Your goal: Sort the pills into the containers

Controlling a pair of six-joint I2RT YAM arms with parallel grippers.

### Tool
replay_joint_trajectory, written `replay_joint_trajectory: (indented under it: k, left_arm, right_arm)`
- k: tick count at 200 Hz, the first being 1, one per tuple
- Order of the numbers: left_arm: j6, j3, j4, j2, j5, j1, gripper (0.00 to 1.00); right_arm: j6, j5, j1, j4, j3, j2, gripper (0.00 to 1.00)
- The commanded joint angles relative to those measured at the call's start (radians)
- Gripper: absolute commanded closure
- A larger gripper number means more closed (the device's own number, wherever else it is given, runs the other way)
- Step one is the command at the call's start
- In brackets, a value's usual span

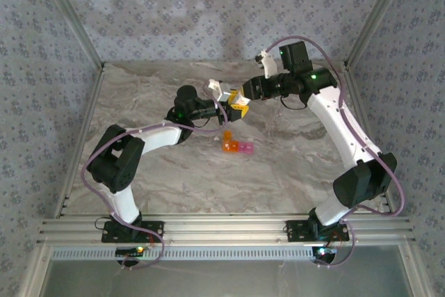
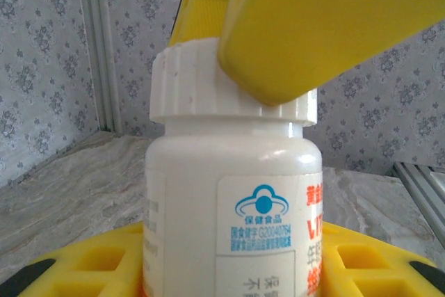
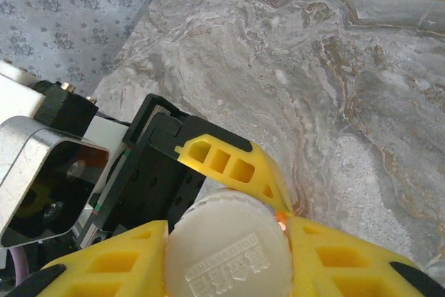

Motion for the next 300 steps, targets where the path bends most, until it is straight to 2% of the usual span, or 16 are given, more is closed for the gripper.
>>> replay_joint_trajectory:
  k: [1, 33, 63, 84, 122, 155, 167, 196, 215, 257, 300]
  left_arm:
    - [0.017, 0.021, 0.043, -0.022, 0.016, 0.002, 1.0]
    - [0.015, 0.025, 0.043, -0.018, 0.016, 0.002, 1.0]
    - [0.016, 0.028, 0.041, -0.015, 0.016, 0.001, 1.0]
    - [0.015, 0.026, 0.038, -0.015, 0.017, 0.002, 1.0]
    - [0.015, 0.024, 0.04, -0.013, 0.016, 0.002, 1.0]
    - [0.016, 0.024, 0.038, -0.015, 0.016, 0.002, 1.0]
    - [0.016, 0.025, 0.037, -0.015, 0.016, 0.002, 1.0]
    - [0.019, 0.018, 0.04, -0.019, 0.016, 0.002, 1.0]
    - [0.018, 0.015, 0.044, -0.019, 0.017, 0.002, 1.0]
    - [0.02, 0.013, 0.04, -0.019, 0.02, 0.002, 1.0]
    - [0.015, 0.026, 0.04, -0.011, 0.021, 0.002, 1.0]
  right_arm:
    - [0.065, 0.034, 0.007, 0.021, -0.016, 0.013, 0.64]
    - [0.252, 0.068, 0.033, 0.133, -0.112, -0.012, 0.66]
    - [0.417, 0.186, 0.087, 0.19, -0.177, -0.042, 0.67]
    - [0.457, 0.246, 0.12, 0.181, -0.172, -0.042, 0.67]
    - [0.495, 0.25, 0.122, 0.169, -0.167, -0.043, 0.68]
    - [0.473, 0.203, 0.083, 0.162, -0.135, -0.057, 0.63]
    - [0.445, 0.163, 0.064, 0.163, -0.122, -0.068, 0.54]
    - [0.35, 0.082, 0.009, 0.184, -0.115, -0.113, 0.25]
    - [0.243, 0.007, -0.032, 0.174, -0.11, -0.118, 0.16]
    - [0.021, -0.183, -0.104, 0.047, -0.054, -0.052, 0.14]
    - [-0.041, -0.157, -0.079, -0.021, -0.015, -0.004, 0.15]
